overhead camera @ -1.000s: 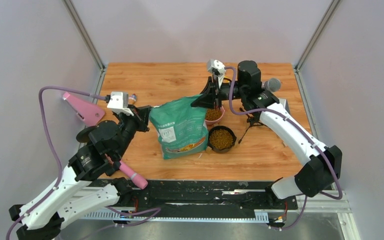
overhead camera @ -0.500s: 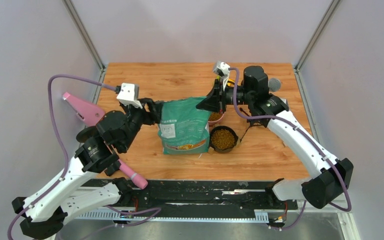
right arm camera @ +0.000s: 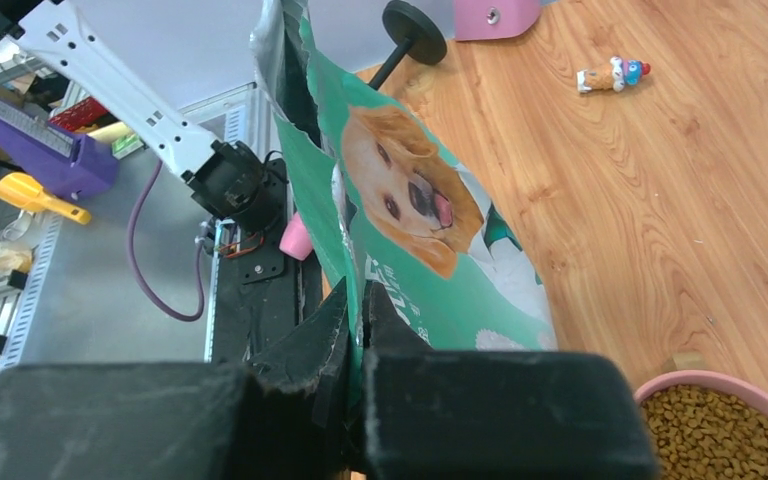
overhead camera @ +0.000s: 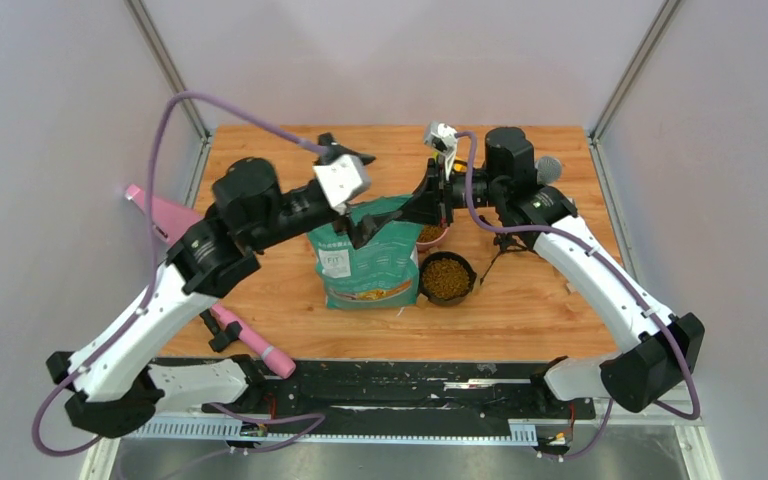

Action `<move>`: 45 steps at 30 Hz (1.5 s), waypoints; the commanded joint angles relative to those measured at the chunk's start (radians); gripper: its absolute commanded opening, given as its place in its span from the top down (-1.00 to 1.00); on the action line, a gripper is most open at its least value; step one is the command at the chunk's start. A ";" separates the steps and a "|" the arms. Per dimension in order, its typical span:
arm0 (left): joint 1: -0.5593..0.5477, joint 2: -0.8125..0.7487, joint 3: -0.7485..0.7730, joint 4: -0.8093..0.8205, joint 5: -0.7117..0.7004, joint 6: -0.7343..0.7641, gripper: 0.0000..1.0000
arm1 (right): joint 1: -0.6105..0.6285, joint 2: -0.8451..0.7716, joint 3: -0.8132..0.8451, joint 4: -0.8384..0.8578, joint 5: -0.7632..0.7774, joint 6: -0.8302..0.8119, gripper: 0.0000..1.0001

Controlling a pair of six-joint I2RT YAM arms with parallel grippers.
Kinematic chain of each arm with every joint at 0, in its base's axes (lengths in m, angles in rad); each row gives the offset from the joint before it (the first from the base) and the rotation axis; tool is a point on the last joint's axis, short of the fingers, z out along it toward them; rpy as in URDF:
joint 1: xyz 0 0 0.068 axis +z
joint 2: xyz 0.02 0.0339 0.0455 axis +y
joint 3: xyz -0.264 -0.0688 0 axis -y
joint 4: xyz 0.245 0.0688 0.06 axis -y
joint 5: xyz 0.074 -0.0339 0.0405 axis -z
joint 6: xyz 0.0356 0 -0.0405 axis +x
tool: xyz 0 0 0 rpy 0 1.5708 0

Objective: Serve the pet food
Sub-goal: Close the pet food bag at the center of the board.

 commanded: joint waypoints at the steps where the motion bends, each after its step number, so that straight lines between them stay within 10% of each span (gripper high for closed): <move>1: 0.001 0.128 0.107 -0.215 0.180 0.278 -1.00 | -0.016 -0.067 0.049 0.067 -0.094 -0.026 1.00; 18: 0.123 0.195 0.135 -0.515 0.046 0.559 -0.98 | -0.016 -0.123 0.041 -0.039 -0.178 -0.263 1.00; 31: 0.128 0.131 0.130 -0.496 -0.023 0.547 0.96 | -0.017 -0.170 0.007 -0.043 -0.049 -0.302 1.00; 45: 0.128 0.046 0.084 -0.448 0.029 0.514 1.00 | -0.015 -0.200 -0.047 -0.023 0.005 -0.339 0.68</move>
